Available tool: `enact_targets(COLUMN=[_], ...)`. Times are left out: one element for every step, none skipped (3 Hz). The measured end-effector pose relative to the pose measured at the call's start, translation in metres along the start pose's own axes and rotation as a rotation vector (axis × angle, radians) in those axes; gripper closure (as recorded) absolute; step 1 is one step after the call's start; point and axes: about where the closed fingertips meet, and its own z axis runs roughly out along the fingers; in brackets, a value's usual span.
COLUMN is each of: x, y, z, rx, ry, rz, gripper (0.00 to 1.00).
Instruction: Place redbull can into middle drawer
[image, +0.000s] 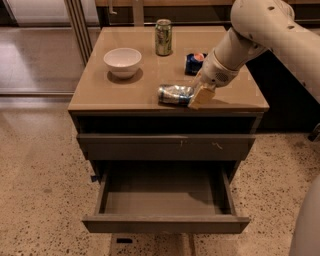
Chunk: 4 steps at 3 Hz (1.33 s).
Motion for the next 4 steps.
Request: enact_targets(x=[0.000, -0.012, -0.018, -0.024], y=[0.000, 0.018, 0.049, 0.095], z=[0.000, -0.019, -0.061, -0.103], rx=[0.000, 0.022, 0.133, 0.279], ry=[0.000, -0.049, -0.086, -0.143], rz=[0.000, -0.038, -0.005, 0.086], gripper=[1.00, 1.00, 1.00, 1.00])
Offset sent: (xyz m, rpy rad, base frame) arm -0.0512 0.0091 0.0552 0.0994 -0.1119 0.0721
